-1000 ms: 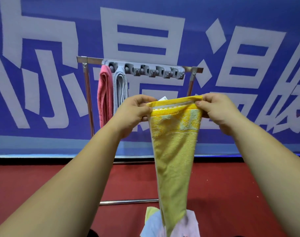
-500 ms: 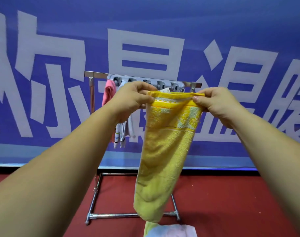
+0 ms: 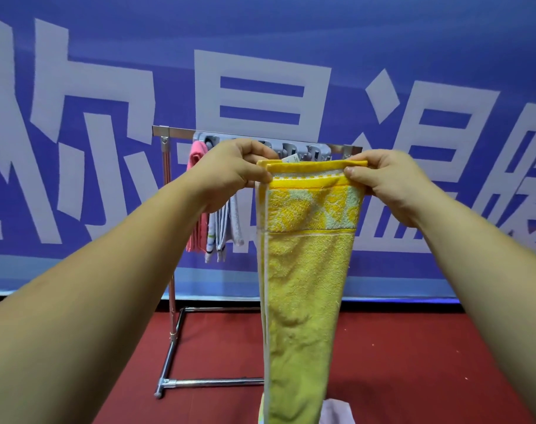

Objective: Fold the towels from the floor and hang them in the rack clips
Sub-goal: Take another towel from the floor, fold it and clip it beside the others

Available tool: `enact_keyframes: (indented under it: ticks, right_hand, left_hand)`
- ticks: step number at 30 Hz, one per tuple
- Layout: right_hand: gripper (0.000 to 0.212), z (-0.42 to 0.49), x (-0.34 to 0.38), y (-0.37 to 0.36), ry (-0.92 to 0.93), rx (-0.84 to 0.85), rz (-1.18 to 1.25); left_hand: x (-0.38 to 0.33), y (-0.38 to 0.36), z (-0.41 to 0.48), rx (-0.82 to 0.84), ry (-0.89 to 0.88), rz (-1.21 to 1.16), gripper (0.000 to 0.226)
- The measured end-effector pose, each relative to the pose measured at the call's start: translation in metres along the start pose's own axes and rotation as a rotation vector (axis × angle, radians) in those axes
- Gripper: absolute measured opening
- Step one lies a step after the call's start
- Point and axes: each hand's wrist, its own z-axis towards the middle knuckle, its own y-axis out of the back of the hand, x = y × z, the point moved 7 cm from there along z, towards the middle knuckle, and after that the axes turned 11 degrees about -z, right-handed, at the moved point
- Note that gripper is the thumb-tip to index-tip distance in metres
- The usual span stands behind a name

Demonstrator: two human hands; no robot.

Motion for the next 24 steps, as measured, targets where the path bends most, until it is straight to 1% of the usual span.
enact_keyframes:
  ticks: [4,11,14,16,18,22,24]
  right_hand:
    - [0.008,0.000,0.000,0.002,0.011,-0.057,0.042]
    - [0.009,-0.004,-0.006,0.009,0.013,-0.139,0.033]
    - [0.006,-0.006,-0.006,0.011,0.014,-0.135,0.074]
    - [0.006,-0.007,-0.009,0.009,-0.002,-0.120,0.066]
    - [0.007,-0.007,-0.013,0.008,-0.008,-0.128,0.077]
    - [0.003,-0.009,-0.018,0.005,-0.028,-0.146,0.097]
    - [0.003,-0.010,-0.024,0.003,-0.045,-0.145,0.101]
  left_hand:
    - [0.005,-0.005,0.001,-0.029,0.012,0.008,0.034]
    - [0.009,-0.015,0.004,-0.016,-0.015,0.030,0.028]
    - [0.002,-0.017,0.003,-0.018,-0.047,-0.020,0.025]
    - [0.003,-0.019,0.003,-0.014,-0.046,-0.007,0.025]
    - [0.003,-0.022,0.002,-0.018,-0.063,0.004,0.026]
    - [0.004,-0.024,0.000,-0.012,-0.107,-0.009,0.036]
    - [0.007,-0.026,0.001,0.024,-0.132,0.099,0.040]
